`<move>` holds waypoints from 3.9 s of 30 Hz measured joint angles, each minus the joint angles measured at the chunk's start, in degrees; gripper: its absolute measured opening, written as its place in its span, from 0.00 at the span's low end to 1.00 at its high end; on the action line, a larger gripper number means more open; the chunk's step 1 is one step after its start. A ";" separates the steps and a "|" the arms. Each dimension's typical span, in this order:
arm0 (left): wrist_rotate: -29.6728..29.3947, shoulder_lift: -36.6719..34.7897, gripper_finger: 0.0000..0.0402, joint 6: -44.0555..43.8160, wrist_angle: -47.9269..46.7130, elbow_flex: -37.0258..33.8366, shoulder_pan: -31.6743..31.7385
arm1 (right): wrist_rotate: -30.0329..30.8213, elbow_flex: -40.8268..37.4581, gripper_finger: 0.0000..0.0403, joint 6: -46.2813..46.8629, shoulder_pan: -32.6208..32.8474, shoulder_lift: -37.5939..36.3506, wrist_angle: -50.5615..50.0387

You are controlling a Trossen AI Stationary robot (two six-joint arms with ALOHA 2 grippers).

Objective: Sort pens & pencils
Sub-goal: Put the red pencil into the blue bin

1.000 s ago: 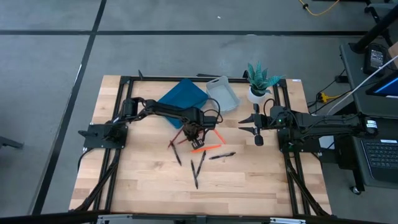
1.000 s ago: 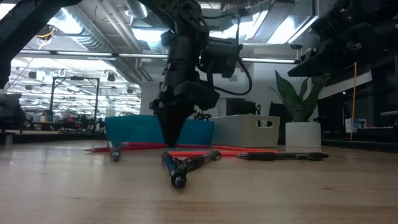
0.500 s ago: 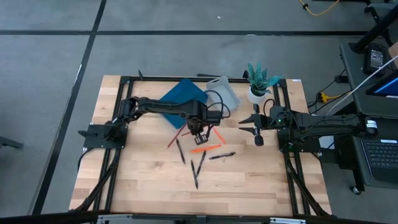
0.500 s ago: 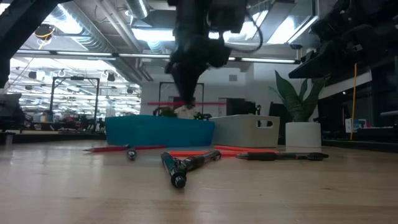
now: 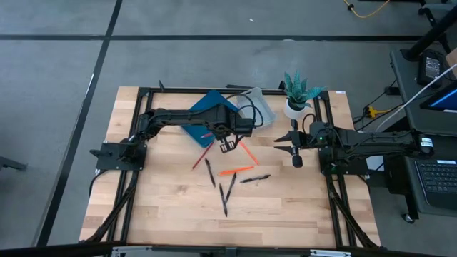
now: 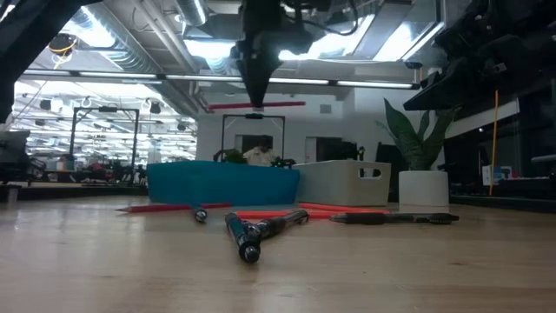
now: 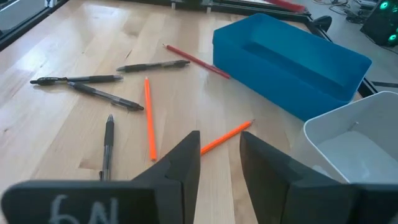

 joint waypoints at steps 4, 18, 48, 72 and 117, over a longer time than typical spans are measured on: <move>-0.61 0.00 0.04 -0.02 0.11 0.00 1.53 | 0.00 0.00 0.29 0.00 0.00 0.00 -0.01; -0.61 -0.22 0.04 4.27 0.13 0.00 7.44 | -0.02 0.00 0.29 0.22 0.00 0.00 -0.93; -0.12 -0.39 0.04 9.94 0.30 -0.65 13.28 | -0.02 0.00 0.29 0.22 0.00 0.00 -2.54; 15.89 -0.35 0.04 15.06 17.33 -16.17 21.17 | -0.02 0.00 0.29 0.23 0.00 0.00 -2.51; 17.75 -0.24 0.19 14.53 28.71 -27.47 21.92 | -0.02 0.00 0.29 2.98 0.02 0.00 -2.50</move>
